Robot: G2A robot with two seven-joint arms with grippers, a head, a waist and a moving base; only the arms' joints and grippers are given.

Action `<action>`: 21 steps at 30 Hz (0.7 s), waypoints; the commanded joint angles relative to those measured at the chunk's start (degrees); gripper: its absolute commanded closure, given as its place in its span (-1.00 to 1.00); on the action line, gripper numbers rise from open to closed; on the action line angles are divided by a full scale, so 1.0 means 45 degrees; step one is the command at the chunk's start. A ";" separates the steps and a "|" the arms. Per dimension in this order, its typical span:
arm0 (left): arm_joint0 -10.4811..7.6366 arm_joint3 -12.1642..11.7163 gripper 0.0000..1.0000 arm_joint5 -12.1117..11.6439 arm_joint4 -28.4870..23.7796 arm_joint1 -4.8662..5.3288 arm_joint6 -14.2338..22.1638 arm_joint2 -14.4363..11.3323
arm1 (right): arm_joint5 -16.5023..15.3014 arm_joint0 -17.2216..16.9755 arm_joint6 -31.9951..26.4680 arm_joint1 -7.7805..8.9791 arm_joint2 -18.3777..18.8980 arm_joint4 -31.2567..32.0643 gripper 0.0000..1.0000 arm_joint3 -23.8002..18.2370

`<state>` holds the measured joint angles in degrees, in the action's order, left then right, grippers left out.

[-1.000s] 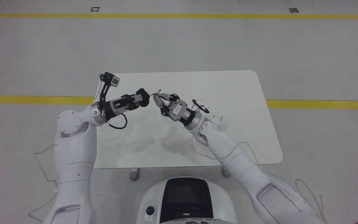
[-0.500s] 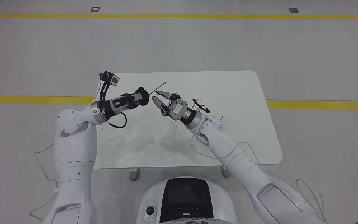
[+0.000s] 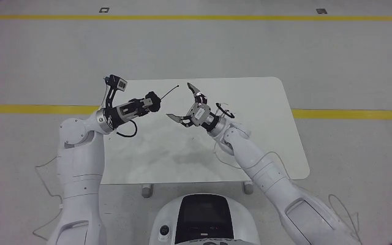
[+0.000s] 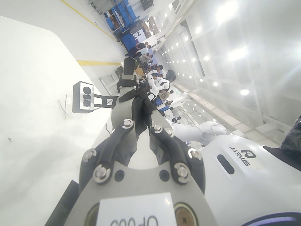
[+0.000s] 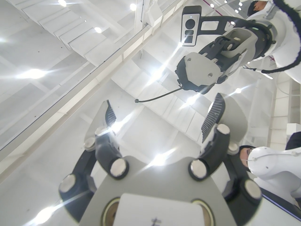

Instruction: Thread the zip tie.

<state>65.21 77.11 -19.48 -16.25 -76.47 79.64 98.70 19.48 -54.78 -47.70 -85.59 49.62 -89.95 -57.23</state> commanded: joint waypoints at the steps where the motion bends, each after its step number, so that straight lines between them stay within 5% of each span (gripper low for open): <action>1: 0.0008 -0.0029 1.00 0.0000 -0.0129 -0.0005 0.0000 0.0028 | 0.0000 0.0041 0.0135 0.0078 0.0070 0.0000 -1.00 -0.0057; 10: 0.0029 -0.0492 1.00 0.0000 -0.1477 0.0181 0.0000 -0.0289 | -0.0261 0.0080 0.0594 0.0324 0.0547 0.0415 -1.00 -0.0276; 21: -0.0041 -0.0751 1.00 0.0000 -0.2619 0.0978 0.0000 -0.0657 | -0.1466 -0.0008 0.0268 0.0241 0.0731 0.1402 -1.00 -0.0022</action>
<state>65.09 73.23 -19.48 -28.08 -72.30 79.64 95.79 12.84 -54.81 -46.51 -84.51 52.91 -83.60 -57.31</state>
